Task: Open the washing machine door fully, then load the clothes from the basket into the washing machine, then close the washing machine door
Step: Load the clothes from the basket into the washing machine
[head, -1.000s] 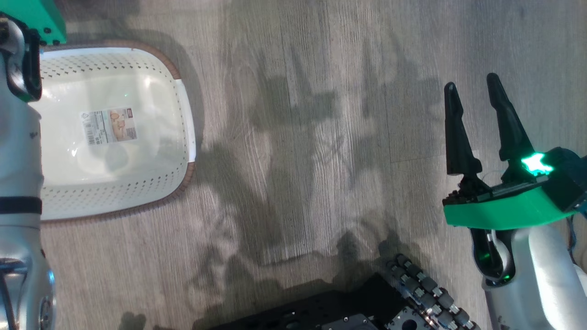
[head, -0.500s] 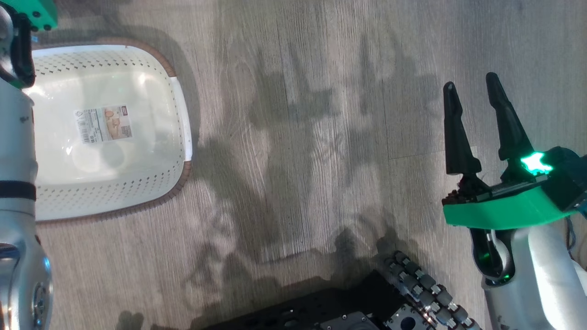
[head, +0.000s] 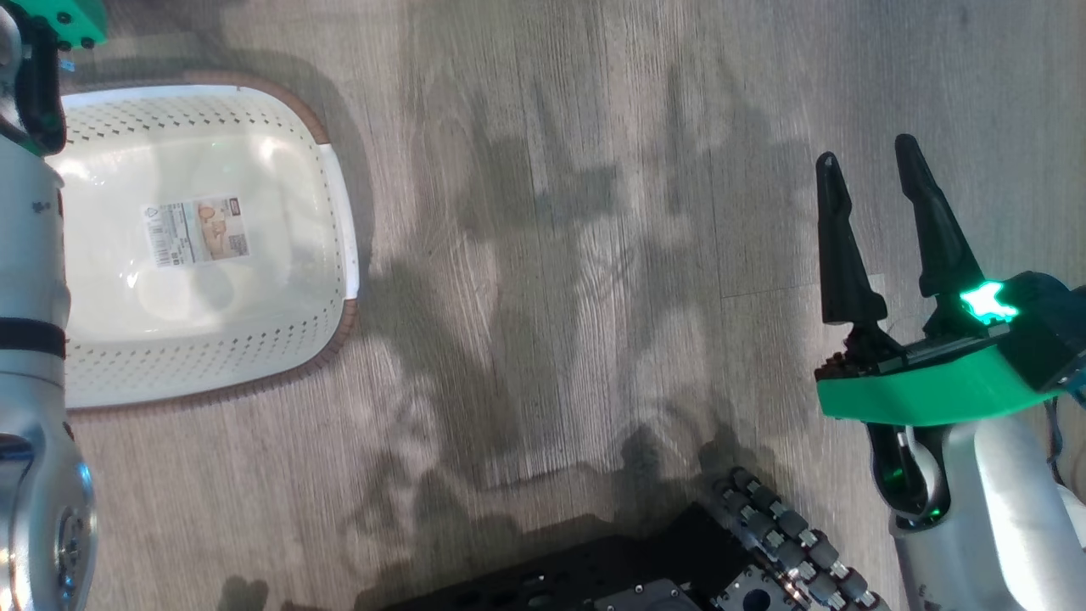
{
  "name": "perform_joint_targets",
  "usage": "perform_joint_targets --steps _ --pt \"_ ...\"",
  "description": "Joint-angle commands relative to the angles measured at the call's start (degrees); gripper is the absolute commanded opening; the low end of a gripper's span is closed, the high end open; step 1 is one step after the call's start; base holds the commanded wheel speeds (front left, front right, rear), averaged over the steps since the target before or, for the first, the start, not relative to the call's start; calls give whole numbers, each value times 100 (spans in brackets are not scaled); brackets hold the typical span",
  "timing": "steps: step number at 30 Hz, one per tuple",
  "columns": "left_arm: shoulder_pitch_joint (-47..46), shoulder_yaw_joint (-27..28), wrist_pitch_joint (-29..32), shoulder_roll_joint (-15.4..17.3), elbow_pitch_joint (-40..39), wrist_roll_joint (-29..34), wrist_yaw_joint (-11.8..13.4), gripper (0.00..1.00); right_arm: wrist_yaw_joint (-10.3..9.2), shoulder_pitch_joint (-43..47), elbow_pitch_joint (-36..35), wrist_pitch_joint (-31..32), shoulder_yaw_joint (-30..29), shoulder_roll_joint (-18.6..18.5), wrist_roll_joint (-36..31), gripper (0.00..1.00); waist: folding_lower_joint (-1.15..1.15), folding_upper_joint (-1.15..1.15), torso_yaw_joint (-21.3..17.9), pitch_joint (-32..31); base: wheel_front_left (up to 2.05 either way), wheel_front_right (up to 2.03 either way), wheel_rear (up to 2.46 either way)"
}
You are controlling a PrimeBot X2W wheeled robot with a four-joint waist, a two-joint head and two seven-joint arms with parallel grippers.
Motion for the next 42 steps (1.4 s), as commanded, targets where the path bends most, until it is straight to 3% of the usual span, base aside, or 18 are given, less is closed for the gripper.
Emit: perform_joint_targets --steps 1,10,17,22,29,42 --pt "-205 47 -98 198 -182 10 -11 0 41 96 -186 -53 113 -16 -41 100 0 0 9 -13 0 0 0" --pt "32 -82 -395 172 -20 11 -100 0 41 128 -148 -53 142 -16 -77 100 0 0 90 -191 0 0 0" --pt "213 -115 -650 267 -388 45 -72 0 41 131 -149 -53 164 -16 -28 100 0 0 75 -247 0 0 0" --pt "-4 -165 -616 490 -757 156 1 0 41 107 -169 -53 200 -16 77 100 0 0 3 -109 0 0 0" --pt "-699 -369 -55 904 -1115 383 -76 0 41 11 -177 -53 301 -16 250 100 0 0 -156 254 0 0 0" --pt "-2427 -1056 942 1867 -1314 1035 -625 0 41 -229 -135 -53 543 -16 543 100 0 0 -496 828 0 0 0"
